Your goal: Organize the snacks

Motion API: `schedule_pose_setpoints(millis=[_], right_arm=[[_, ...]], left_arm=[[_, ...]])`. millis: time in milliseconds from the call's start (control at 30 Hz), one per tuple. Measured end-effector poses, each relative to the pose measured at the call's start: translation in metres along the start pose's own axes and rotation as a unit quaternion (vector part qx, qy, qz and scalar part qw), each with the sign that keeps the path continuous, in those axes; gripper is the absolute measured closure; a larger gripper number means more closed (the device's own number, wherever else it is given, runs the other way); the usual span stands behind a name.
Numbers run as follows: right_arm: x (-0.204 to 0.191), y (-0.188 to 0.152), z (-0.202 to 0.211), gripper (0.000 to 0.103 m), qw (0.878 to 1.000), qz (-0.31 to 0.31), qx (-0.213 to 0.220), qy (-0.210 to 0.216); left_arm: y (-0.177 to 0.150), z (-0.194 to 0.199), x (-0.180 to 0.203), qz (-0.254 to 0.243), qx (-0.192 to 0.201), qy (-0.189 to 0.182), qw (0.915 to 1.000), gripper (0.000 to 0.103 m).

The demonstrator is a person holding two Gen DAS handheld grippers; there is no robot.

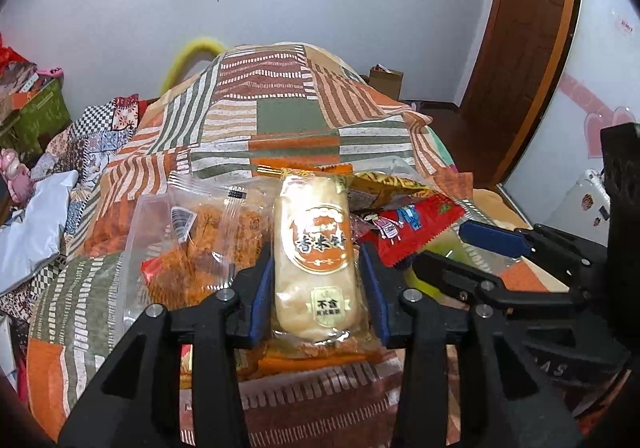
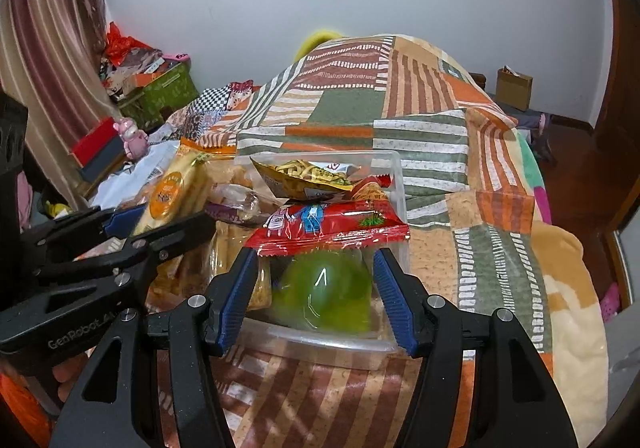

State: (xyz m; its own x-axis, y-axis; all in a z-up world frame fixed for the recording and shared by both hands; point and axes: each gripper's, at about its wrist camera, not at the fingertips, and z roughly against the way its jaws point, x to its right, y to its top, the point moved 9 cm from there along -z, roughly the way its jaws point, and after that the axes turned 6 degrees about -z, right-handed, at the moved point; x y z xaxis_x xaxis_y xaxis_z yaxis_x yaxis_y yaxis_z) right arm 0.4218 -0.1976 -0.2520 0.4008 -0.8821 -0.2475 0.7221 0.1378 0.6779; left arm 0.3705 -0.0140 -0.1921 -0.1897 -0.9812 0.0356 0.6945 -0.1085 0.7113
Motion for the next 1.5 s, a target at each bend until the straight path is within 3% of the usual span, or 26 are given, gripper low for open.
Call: schedule_pose_setpoints(millis=[100,267,700,900,1133,1233,1500], right_arm=[[-0.001,0.005,0.012,0.037,1.0,0.0,0.012,0.001],[-0.007,0.012,0.04,0.036,0.999,0.008,0.037,0.003],[-0.048,0.012,0.161,0.035,0.989,0.034,0.14,0.029],[-0.063,0.003,0.199,0.023,0.983,0.045,0.177,0.033],[-0.07,-0.006,0.212,0.011,0.979,0.046,0.197,0.035],[-0.071,-0.01,0.214,0.004,0.977,0.045,0.204,0.033],[-0.071,-0.019,0.217,0.002,0.977,0.048,0.207,0.032]], left_arm=[[-0.001,0.01,0.0,0.003,0.003,-0.003,1.0,0.053],[-0.001,0.037,-0.002,0.009,0.021,-0.002,0.9997,0.051],[0.003,0.179,0.007,0.015,0.134,0.012,0.9908,0.051],[-0.005,0.24,0.011,0.015,0.189,0.028,0.9815,0.036],[-0.02,0.272,0.01,0.016,0.222,0.052,0.9735,0.012],[-0.027,0.277,0.011,0.019,0.224,0.046,0.9733,0.011],[-0.033,0.282,0.023,0.004,0.228,0.041,0.9728,0.009]])
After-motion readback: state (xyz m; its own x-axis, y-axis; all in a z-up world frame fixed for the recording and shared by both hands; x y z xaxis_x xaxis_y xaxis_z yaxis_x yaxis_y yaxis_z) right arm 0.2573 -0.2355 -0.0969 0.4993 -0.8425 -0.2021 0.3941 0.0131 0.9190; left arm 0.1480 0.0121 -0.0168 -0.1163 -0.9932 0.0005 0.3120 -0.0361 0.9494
